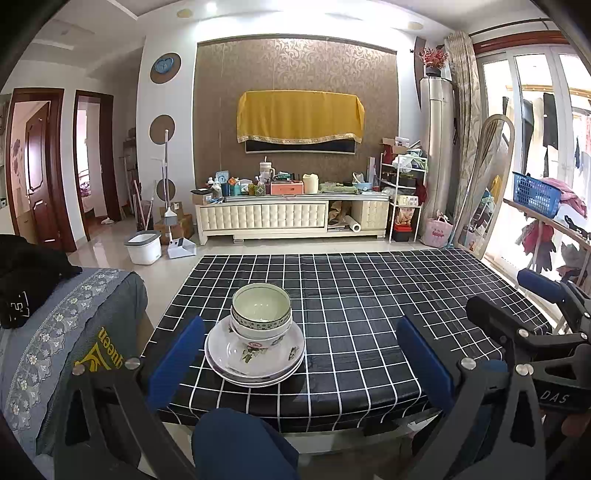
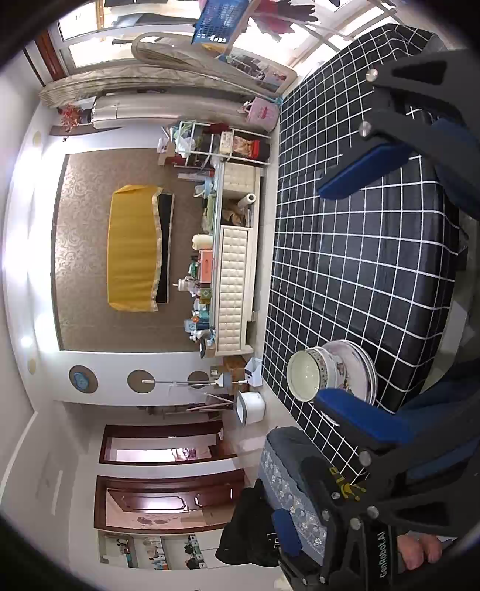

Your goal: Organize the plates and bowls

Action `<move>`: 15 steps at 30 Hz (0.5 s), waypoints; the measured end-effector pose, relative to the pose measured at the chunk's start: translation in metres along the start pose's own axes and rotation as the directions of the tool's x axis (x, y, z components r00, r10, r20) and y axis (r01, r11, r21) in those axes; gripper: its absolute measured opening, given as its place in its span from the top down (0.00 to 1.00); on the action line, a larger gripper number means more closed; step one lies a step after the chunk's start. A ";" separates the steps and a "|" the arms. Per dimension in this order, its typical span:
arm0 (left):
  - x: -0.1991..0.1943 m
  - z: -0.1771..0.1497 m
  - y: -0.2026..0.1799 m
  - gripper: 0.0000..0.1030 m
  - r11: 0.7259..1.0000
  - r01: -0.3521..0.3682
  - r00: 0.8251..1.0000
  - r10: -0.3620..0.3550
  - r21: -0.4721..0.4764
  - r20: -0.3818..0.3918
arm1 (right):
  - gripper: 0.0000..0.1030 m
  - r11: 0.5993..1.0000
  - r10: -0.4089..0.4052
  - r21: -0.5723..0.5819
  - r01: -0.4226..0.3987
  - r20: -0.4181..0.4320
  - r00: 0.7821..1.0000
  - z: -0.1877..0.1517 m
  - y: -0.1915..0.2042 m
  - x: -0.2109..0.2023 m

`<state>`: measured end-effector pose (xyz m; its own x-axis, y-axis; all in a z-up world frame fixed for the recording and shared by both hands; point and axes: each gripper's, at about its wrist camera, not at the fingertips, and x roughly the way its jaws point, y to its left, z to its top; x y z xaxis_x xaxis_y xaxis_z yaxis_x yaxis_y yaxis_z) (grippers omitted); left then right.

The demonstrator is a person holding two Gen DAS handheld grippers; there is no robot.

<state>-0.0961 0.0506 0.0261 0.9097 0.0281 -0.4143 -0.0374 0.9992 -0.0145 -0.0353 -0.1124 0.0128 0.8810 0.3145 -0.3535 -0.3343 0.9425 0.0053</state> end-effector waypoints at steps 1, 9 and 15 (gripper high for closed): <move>-0.001 0.000 0.000 0.00 1.000 0.003 1.000 -0.003 0.001 0.001 | 0.00 1.000 -0.001 0.000 0.001 -0.001 1.000 -0.001 0.000 0.000; 0.002 -0.001 0.000 0.00 1.000 0.014 1.000 -0.014 0.003 -0.017 | 0.00 1.000 -0.004 0.006 0.004 -0.016 1.000 -0.004 -0.004 0.000; 0.002 -0.001 -0.001 0.00 1.000 0.016 1.000 -0.016 0.008 -0.021 | 0.00 1.000 -0.003 0.007 0.003 -0.017 1.000 -0.004 -0.005 0.000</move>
<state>-0.0947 0.0496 0.0240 0.9011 0.0116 -0.4334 -0.0193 0.9997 -0.0135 -0.0350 -0.1180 0.0095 0.8760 0.3098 -0.3696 -0.3294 0.9441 0.0106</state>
